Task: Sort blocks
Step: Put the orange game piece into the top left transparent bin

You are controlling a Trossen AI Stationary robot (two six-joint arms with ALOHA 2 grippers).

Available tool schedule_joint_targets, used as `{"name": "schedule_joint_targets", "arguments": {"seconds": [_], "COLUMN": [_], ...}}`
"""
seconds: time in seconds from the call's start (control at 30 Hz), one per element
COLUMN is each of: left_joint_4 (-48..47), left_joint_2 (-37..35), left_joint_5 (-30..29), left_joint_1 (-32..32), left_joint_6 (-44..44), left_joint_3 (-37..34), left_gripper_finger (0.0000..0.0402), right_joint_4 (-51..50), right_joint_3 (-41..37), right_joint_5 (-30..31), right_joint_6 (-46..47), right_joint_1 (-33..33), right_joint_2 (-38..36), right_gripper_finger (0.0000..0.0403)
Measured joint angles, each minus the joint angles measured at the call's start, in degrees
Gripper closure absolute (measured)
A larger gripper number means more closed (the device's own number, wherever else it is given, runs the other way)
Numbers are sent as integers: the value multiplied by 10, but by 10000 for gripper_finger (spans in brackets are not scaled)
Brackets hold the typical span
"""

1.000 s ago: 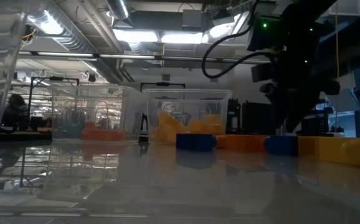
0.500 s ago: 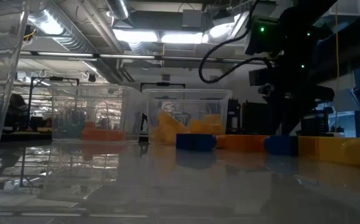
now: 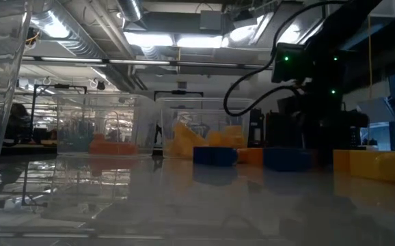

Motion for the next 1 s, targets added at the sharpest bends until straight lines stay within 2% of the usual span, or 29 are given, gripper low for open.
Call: {"name": "schedule_joint_targets", "arguments": {"seconds": [0.17,0.47,0.73,0.83,1.0], "left_joint_4": [-1,40,96,94,91], "left_joint_2": [0,-1,-27,-40,-58], "left_joint_5": [0,0,-18,-44,-67], "left_joint_1": [0,0,3,13,42], "left_joint_6": [1,37,143,188,261], "left_joint_3": [0,0,0,0,0], "left_gripper_finger": [288,288,288,288,288], "right_joint_4": [20,29,34,36,36], "right_joint_3": [-1,0,4,15,35], "right_joint_5": [0,-3,-61,-67,-67], "right_joint_6": [0,0,0,0,-4], "right_joint_1": [-1,-1,0,0,0], "right_joint_2": [0,0,0,0,0], "right_gripper_finger": [201,305,302,298,316]}}
